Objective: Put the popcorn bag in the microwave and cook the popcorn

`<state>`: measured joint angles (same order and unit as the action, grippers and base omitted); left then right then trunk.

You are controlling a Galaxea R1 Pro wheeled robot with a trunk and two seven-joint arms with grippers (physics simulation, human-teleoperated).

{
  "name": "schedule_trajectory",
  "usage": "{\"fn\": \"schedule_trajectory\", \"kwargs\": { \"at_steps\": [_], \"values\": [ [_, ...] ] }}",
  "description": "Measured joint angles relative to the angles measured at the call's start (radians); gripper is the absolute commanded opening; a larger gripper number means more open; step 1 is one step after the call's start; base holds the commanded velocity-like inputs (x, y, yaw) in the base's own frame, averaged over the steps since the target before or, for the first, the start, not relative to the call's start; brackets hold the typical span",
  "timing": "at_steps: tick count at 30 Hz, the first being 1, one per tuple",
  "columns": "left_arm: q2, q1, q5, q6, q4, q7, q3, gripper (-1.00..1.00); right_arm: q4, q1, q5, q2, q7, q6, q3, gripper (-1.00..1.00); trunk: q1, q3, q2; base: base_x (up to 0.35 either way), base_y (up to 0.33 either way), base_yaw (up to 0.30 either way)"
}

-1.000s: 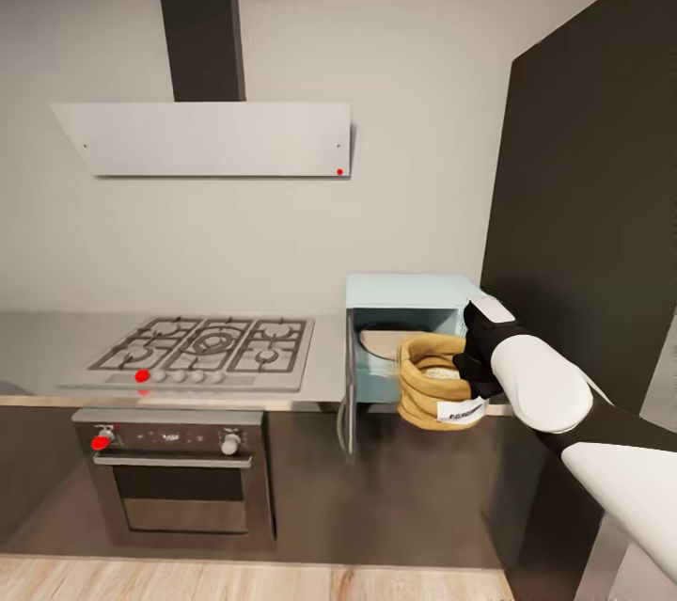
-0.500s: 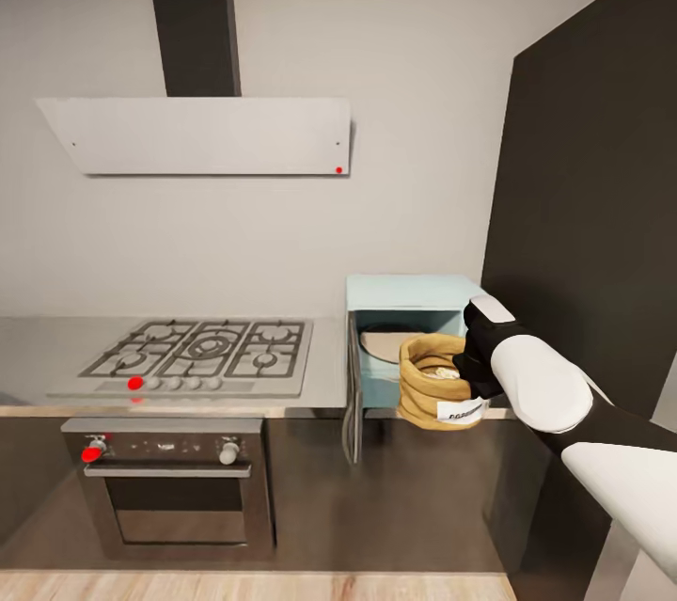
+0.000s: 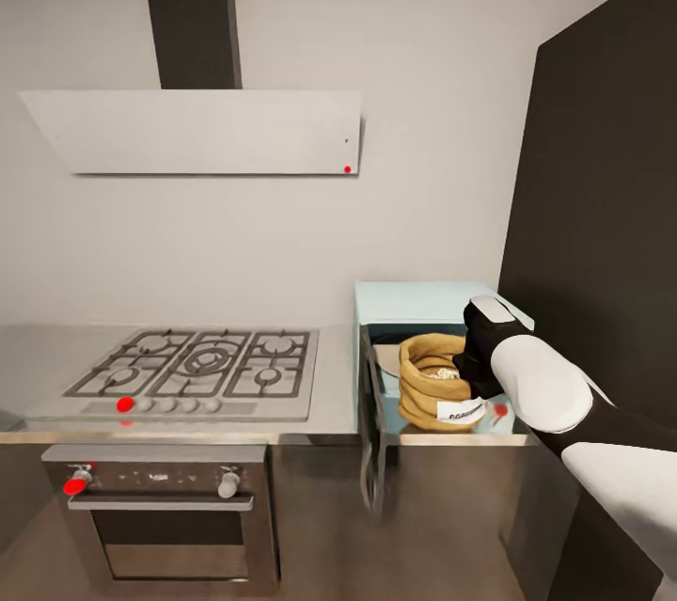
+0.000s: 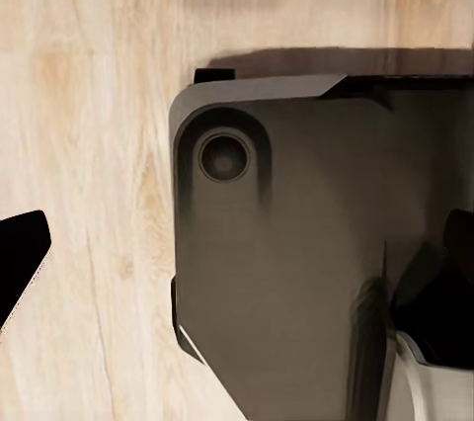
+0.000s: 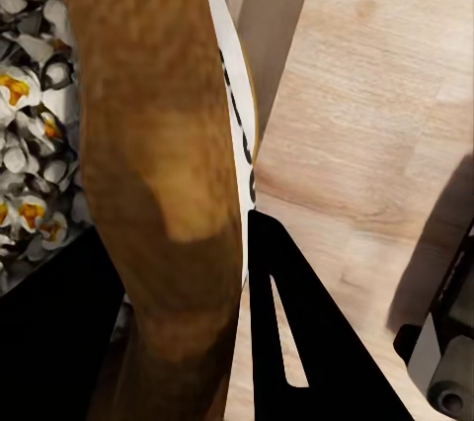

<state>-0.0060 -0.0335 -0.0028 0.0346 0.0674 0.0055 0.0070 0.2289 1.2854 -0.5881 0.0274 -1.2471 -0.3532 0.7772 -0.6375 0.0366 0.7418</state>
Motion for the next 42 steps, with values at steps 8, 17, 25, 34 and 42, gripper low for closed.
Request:
{"fn": "schedule_trajectory", "kwargs": {
  "at_steps": [8,17,25,34,42],
  "values": [
    [0.002,0.001,0.0,-0.043,0.002,0.0,0.0,1.0,0.0,-0.001,0.0,0.0,0.0,0.003,0.0,-1.0,0.0,0.0,0.0,0.02,-0.009,0.0],
    [0.002,0.0,0.0,-0.044,0.002,0.0,-0.001,1.0,-0.002,-0.003,0.0,0.0,0.0,0.105,0.0,-1.0,0.0,0.0,0.0,0.059,-0.035,0.0],
    [0.002,0.001,0.0,-0.043,0.002,0.0,-0.001,1.0,-0.003,-0.003,0.001,0.0,0.0,0.109,0.0,-1.0,0.0,0.0,0.0,0.041,0.007,0.0],
    [0.002,0.001,0.0,-0.043,0.002,0.0,0.0,1.0,-0.003,-0.003,0.001,0.0,0.0,0.109,0.0,-1.0,0.0,0.0,0.0,0.129,0.016,0.0],
    [0.002,0.0,0.0,-0.043,0.002,0.0,0.0,1.0,-0.004,-0.003,0.002,0.0,-0.003,0.106,0.009,-1.0,0.0,0.0,0.0,0.168,0.0,0.0]
  ]
}}
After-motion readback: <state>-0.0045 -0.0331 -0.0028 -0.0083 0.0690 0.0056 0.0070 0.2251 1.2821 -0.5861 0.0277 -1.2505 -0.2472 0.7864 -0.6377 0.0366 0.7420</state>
